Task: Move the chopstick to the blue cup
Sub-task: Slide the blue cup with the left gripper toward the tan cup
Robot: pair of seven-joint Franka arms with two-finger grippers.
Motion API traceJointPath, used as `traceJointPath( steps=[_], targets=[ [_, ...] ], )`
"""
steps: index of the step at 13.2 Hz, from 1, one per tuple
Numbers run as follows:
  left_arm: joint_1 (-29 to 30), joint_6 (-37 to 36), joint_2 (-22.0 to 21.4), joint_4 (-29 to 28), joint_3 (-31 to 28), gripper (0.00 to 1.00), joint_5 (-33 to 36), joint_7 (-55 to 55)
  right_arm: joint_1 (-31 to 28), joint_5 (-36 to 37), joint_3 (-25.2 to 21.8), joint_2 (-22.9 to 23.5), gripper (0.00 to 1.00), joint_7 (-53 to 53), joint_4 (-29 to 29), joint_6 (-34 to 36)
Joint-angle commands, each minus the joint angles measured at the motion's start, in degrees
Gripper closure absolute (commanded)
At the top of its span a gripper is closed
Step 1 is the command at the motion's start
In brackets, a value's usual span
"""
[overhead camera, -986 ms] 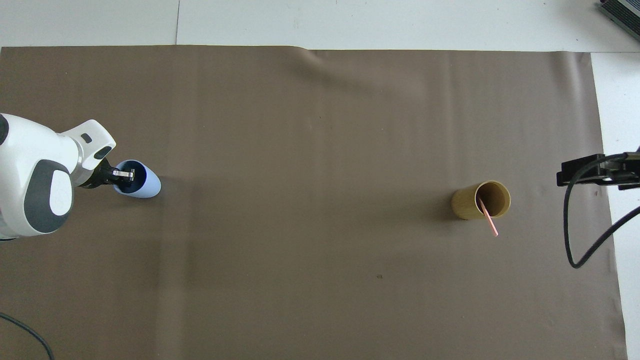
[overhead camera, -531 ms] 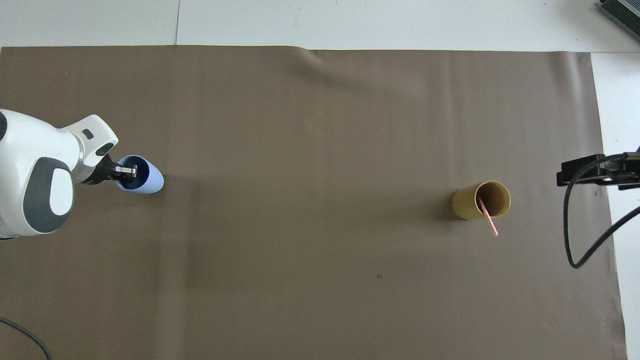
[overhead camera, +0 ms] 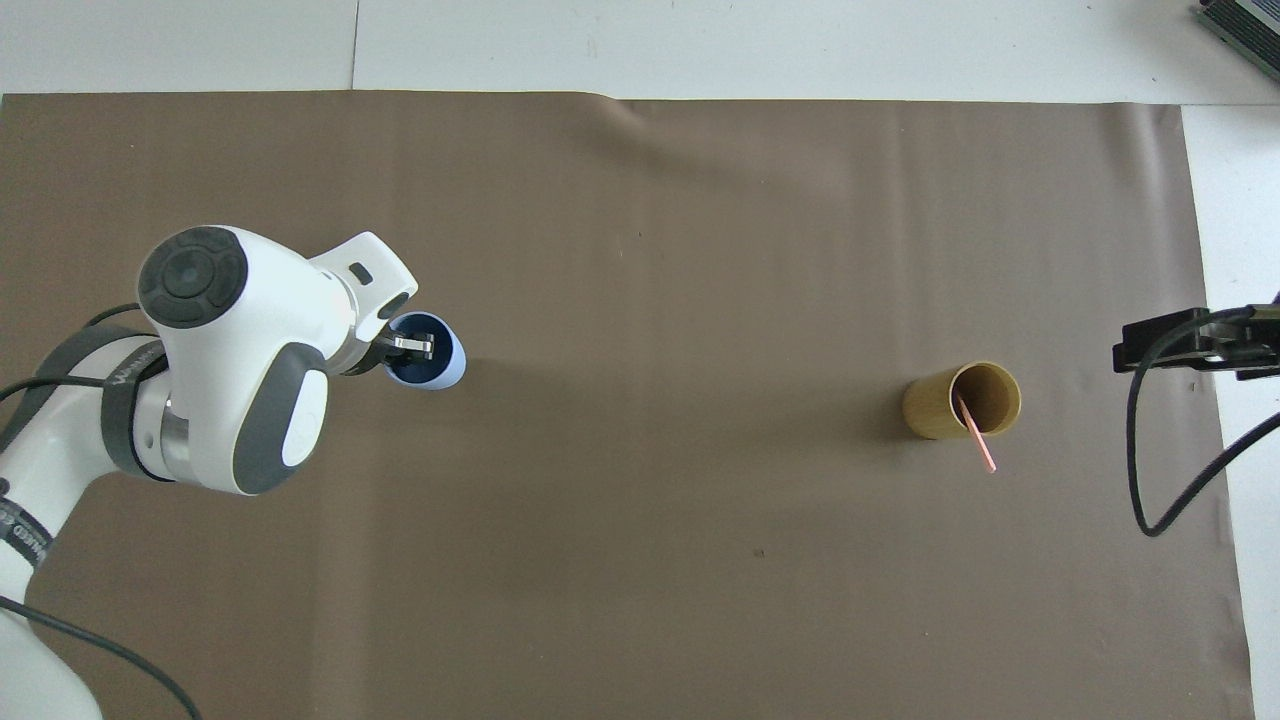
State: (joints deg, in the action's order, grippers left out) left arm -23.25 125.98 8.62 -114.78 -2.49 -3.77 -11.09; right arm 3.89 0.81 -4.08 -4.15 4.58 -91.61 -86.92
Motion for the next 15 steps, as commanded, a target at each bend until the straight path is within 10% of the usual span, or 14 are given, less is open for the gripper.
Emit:
traceJointPath(
  steps=[1, 11, 15],
  targets=[
    [-9.32, 2.41, 0.96, 0.00, -1.12, 1.00, -0.36, -9.44, -1.25, -0.73, 0.66, -1.30, 0.00, -1.68, -1.47, -0.79],
    [-25.27, 9.02, 7.29, 3.41, -1.03, 1.00, -1.94, -24.51, -1.34, -0.73, 0.66, -1.30, 0.00, -1.68, -1.47, -0.62],
    [-24.31, 8.58, 7.82, 3.77, -1.12, 0.45, -1.94, -24.25, -1.34, -0.73, 0.66, -1.30, 0.00, -1.68, -1.47, -0.62]
  ],
)
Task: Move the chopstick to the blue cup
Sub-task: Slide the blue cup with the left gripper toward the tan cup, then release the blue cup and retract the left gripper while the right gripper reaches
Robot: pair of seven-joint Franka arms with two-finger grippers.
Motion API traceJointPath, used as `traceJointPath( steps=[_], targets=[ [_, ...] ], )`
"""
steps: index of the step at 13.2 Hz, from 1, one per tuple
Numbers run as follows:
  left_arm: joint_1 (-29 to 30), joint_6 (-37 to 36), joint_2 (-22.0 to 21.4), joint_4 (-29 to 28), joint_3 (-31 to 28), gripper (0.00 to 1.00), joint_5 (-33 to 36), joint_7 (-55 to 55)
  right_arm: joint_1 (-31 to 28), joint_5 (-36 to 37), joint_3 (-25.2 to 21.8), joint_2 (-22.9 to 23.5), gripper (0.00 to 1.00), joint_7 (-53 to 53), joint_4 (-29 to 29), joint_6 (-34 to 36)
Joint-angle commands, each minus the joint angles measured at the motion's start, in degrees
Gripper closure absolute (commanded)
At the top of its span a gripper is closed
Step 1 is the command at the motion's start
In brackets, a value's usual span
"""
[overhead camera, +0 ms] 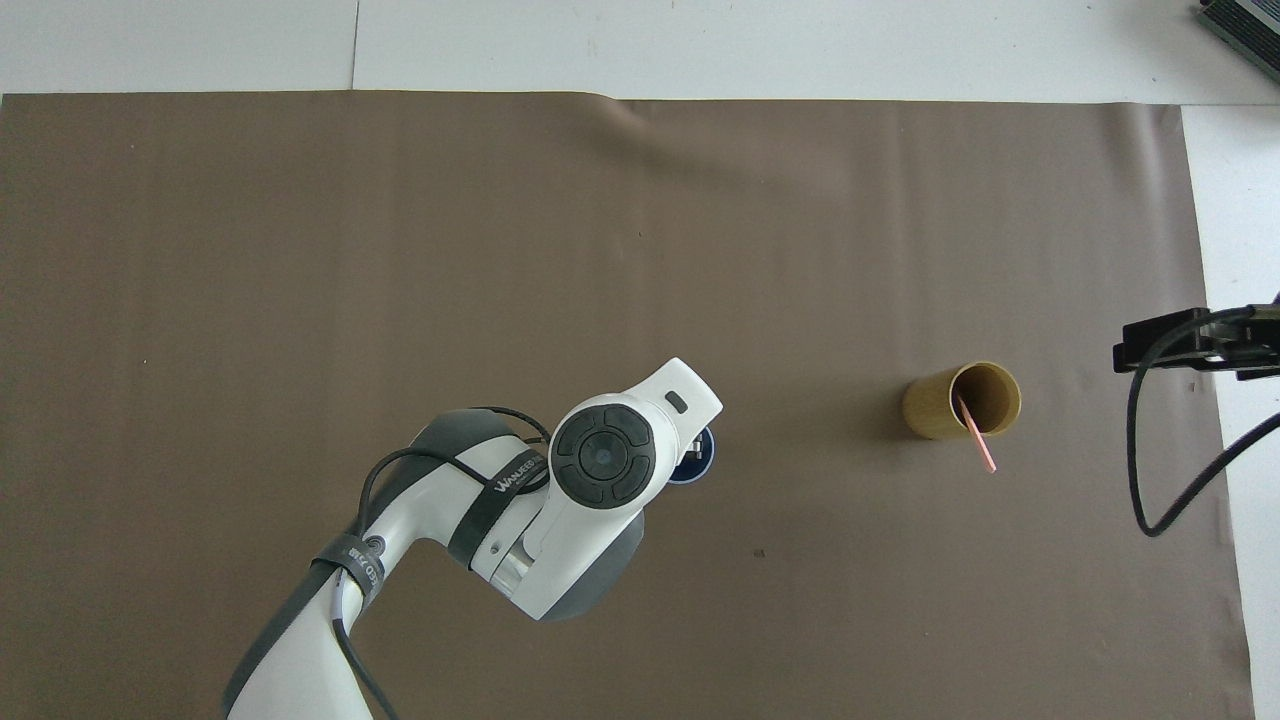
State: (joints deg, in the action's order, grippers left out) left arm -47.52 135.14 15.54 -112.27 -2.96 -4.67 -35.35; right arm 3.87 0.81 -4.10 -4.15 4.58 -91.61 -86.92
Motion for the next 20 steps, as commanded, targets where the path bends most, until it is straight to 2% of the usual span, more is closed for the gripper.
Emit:
traceJointPath(
  steps=[1, 2, 5, 7, 11, 14, 16, 18, 20],
  targets=[
    [0.14, -0.58, 0.46, 1.26, -0.64, 0.19, -1.05, 0.36, -1.32, -0.73, 0.67, -1.30, 0.00, -1.68, -1.47, -0.70],
    [0.41, -0.66, -0.07, 1.35, -0.81, 0.00, -1.05, 0.37, -1.32, -0.73, 0.67, -1.30, 0.00, -1.68, -1.47, -0.62],
    [0.85, -1.28, -3.92, 2.05, -1.34, 0.00, -1.05, 0.45, -1.32, -0.73, 0.67, -1.30, 0.00, -1.68, -1.47, -0.62],
    [1.11, -5.91, -7.00, 1.96, -1.52, 0.00, -0.35, 0.80, -1.24, -0.73, 0.67, -1.30, 0.00, -1.77, -1.47, -0.62],
    [10.31, -19.34, -16.31, 1.08, -1.52, 0.00, -0.34, 12.10, -0.80, -0.73, 0.67, -1.30, 0.00, -1.68, -1.47, -0.62],
    [21.47, -27.71, -21.94, 1.69, -1.52, 0.00, -0.25, 26.51, 0.95, -0.81, 0.84, -1.65, 0.00, -1.51, -2.43, -1.58],
    [28.06, -31.67, -21.87, 5.54, -1.43, 0.00, -0.25, 33.38, 3.06, -0.81, 0.93, -1.39, 0.00, -1.24, -5.75, -4.55],
    [32.12, -37.64, -19.86, 12.47, -1.52, 0.00, -0.08, 38.31, 5.17, -0.81, 0.85, -0.87, 0.00, -0.28, -10.85, -10.43],
    [34.85, -43.26, -17.49, 20.47, -1.43, 0.00, 4.47, 39.21, 7.45, -0.81, 0.84, -0.25, 0.00, -0.10, -16.29, -15.27]
  ],
)
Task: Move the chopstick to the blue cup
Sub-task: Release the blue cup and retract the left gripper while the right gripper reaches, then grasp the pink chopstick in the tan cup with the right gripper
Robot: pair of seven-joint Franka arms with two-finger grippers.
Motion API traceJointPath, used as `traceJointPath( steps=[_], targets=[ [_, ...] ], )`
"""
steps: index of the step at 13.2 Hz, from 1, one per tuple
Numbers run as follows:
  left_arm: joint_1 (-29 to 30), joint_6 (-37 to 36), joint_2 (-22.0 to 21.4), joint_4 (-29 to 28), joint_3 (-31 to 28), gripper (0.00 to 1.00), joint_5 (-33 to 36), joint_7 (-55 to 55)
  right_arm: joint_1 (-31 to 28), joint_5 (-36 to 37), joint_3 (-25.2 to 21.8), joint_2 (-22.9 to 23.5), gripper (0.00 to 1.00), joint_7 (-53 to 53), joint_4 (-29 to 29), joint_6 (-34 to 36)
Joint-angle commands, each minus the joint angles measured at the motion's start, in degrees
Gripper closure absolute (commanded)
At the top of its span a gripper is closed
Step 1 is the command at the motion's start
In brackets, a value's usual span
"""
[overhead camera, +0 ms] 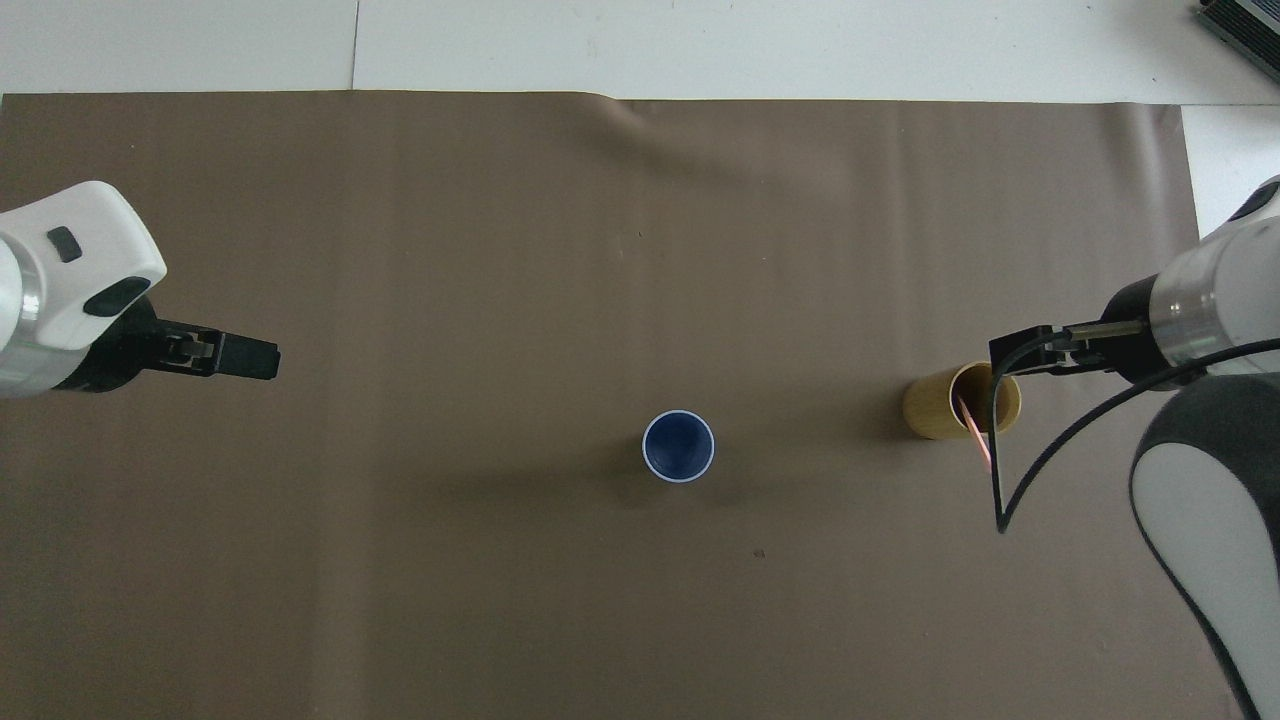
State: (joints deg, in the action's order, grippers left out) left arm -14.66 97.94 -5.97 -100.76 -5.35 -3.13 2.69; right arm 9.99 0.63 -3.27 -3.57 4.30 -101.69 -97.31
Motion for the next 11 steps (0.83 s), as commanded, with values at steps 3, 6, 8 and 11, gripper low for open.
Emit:
traceJointPath(
  steps=[3, 6, 8, 11],
  targets=[
    [5.52, -14.09, 9.56, 19.08, 0.95, 0.00, 2.78, 3.55, 1.87, -0.54, 0.02, -0.47, 0.00, 0.10, -13.08, -9.38],
    [5.52, -14.27, 8.88, 19.38, 0.87, 0.00, 2.69, 3.55, 1.70, 0.60, -0.07, -1.08, 0.00, -0.52, -19.07, -11.76],
    [5.61, -15.14, 7.12, 18.24, 0.87, 0.00, 2.69, 3.38, 1.17, 1.12, -0.07, -1.17, 0.00, -1.04, -20.74, -11.85],
    [5.61, -15.24, 6.85, 18.14, 0.87, 0.00, 2.78, 3.20, 0.12, 2.97, -0.07, -1.26, 0.00, -2.09, -21.10, -11.06]
  ],
)
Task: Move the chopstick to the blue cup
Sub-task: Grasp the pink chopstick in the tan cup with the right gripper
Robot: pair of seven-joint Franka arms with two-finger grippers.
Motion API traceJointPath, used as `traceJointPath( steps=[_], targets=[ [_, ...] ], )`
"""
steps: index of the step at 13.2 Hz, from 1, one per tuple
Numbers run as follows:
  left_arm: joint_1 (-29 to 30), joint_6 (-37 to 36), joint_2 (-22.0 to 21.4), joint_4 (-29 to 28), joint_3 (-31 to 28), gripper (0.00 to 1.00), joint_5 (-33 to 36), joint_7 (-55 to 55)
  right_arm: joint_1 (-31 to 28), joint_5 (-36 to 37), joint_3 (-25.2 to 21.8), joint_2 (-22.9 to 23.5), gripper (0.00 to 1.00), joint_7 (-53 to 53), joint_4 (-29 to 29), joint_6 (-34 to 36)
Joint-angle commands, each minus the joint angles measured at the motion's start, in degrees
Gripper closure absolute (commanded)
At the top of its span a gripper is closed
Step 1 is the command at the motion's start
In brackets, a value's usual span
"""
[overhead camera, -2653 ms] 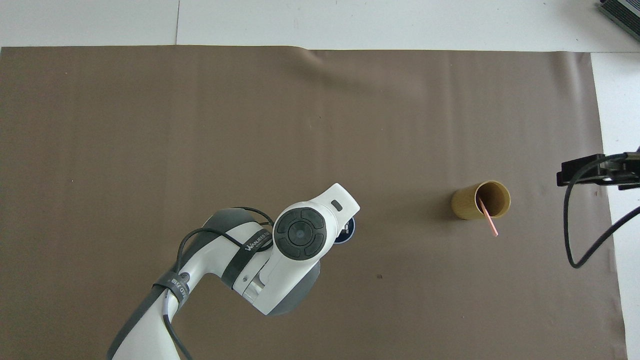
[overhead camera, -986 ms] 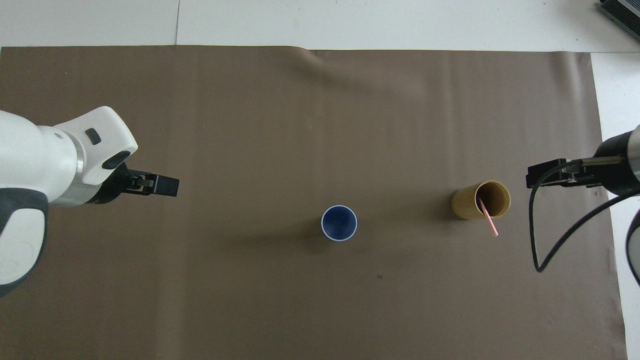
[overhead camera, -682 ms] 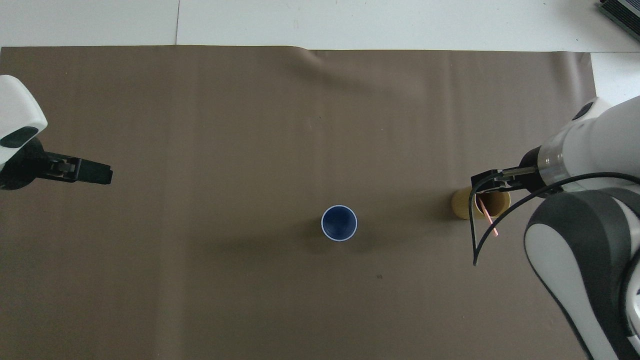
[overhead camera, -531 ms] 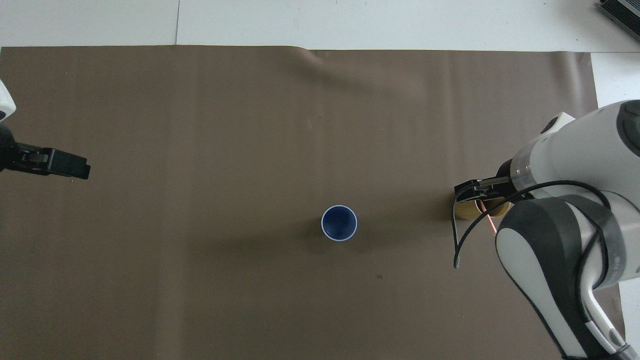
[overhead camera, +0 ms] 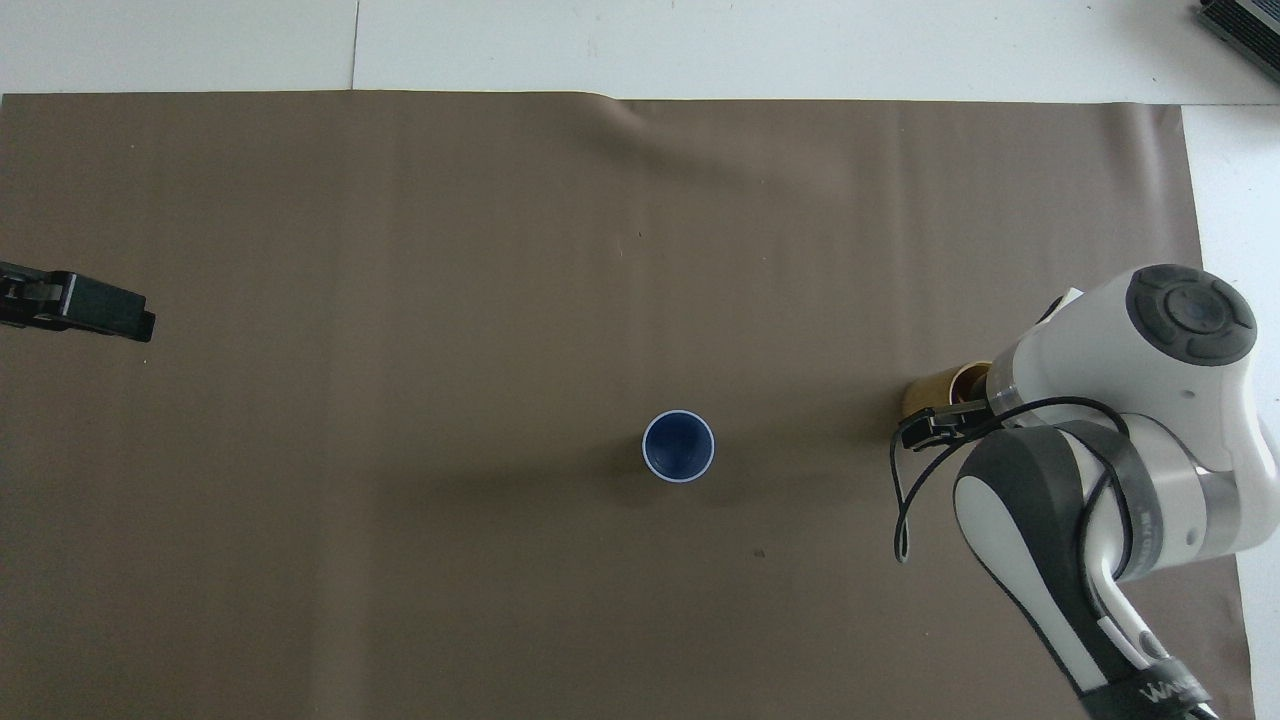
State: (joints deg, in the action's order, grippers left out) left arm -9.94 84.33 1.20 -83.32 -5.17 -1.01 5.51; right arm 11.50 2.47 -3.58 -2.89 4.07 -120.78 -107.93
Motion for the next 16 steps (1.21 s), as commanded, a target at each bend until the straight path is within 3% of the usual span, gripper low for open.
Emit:
traceJointPath(
  steps=[1, 4, 7, 9, 12, 16],
  targets=[
    [0.97, -1.54, -0.32, 0.70, 0.69, 0.00, 0.66, 0.38, -1.39, 1.14, 0.24, -2.12, 0.00, -2.05, -2.26, 0.08],
    [0.97, -1.54, -0.32, 0.70, 0.69, 0.00, 0.66, 0.38, -0.60, 1.22, 0.24, -2.47, 0.03, -1.61, -2.18, 2.36],
    [0.97, -1.54, -0.32, 0.70, 0.69, 0.00, 0.57, 0.38, -0.86, 1.49, 0.24, -2.03, 0.19, -1.61, -1.30, 2.90],
    [0.97, -1.54, -0.32, 0.70, 0.69, 0.00, 0.57, 0.38, -1.30, 1.49, 0.24, -1.59, 0.34, -1.78, 0.36, 4.47],
    [0.97, -1.54, -0.32, 0.70, 0.69, 0.00, 0.57, 0.38, -1.48, 1.40, 0.24, -0.98, 0.49, -1.35, 2.30, 6.06],
    [0.97, -1.54, -0.32, 0.70, 0.69, 0.00, 0.57, 0.38, -1.57, 0.61, 0.16, -0.89, 0.56, -0.12, 3.01, 6.24]
  ],
)
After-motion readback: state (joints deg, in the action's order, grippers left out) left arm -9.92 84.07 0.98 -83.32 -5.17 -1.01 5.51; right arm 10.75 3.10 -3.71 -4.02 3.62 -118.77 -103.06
